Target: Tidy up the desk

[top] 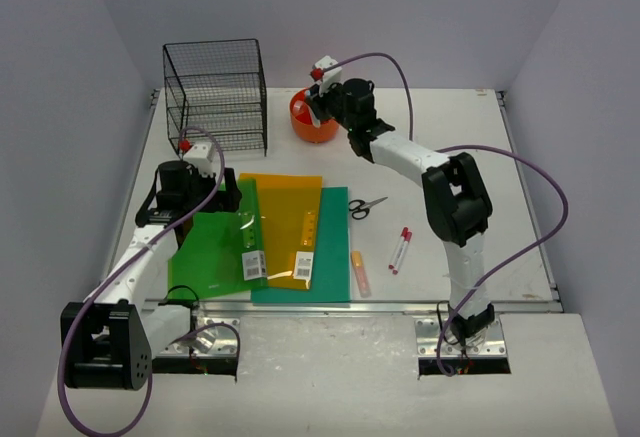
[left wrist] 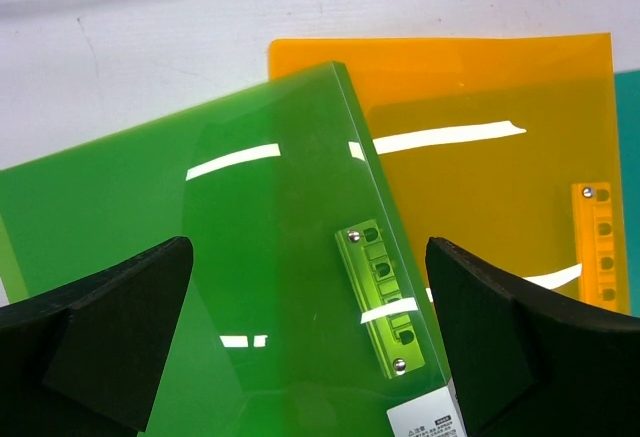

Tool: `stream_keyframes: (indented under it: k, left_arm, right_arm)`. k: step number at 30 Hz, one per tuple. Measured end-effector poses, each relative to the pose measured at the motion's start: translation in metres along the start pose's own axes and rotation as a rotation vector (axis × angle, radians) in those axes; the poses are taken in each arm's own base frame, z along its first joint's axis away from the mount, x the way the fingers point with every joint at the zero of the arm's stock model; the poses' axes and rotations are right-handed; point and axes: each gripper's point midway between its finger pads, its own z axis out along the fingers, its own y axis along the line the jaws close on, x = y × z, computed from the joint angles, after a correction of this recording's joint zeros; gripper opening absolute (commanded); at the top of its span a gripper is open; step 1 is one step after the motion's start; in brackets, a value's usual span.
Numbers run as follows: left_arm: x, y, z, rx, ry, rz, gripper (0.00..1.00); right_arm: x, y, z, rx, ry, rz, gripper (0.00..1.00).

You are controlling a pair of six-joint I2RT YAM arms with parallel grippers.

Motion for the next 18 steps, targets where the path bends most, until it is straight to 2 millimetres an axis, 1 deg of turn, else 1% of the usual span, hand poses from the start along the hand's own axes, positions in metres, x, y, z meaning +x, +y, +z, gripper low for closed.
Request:
stream_keyframes:
  k: [4, 6, 9, 12, 13, 14, 16, 17, 18]
  left_arm:
    - [-0.001, 0.002, 0.001, -0.009, 0.009, -0.002, 1.00]
    - [-0.002, 0.003, 0.002, -0.015, 0.012, -0.002, 1.00]
    - [-0.004, 0.005, 0.002, -0.026, 0.012, -0.003, 1.00]
    - [-0.008, 0.006, 0.002, -0.034, 0.007, -0.002, 1.00]
    - [-0.009, 0.006, 0.002, -0.036, 0.006, -0.002, 1.00]
    - [-0.011, 0.007, 0.002, -0.038, 0.005, -0.002, 1.00]
    - [-0.014, 0.007, 0.003, -0.042, 0.004, -0.002, 1.00]
    - [-0.015, 0.008, 0.003, -0.044, 0.004, -0.001, 1.00]
    - [-0.015, 0.008, 0.003, -0.046, 0.004, -0.001, 1.00]
  right_arm:
    - [-0.018, -0.003, 0.005, -0.009, -0.058, -0.006, 0.00]
    - [-0.022, -0.006, 0.009, -0.006, -0.082, -0.012, 0.00]
    - [-0.014, -0.011, 0.015, -0.003, -0.095, -0.024, 0.01]
    - [0.004, -0.015, 0.022, -0.004, -0.083, -0.033, 0.19]
    - [0.012, -0.014, 0.024, -0.008, -0.074, -0.035, 0.24]
    - [0.020, -0.014, 0.026, -0.013, -0.066, -0.037, 0.26]
    - [0.034, -0.012, 0.029, -0.024, -0.050, -0.037, 0.47]
    - [0.040, -0.012, 0.030, -0.028, -0.042, -0.035, 0.55]
    - [0.044, -0.011, 0.030, -0.033, -0.033, -0.032, 0.58]
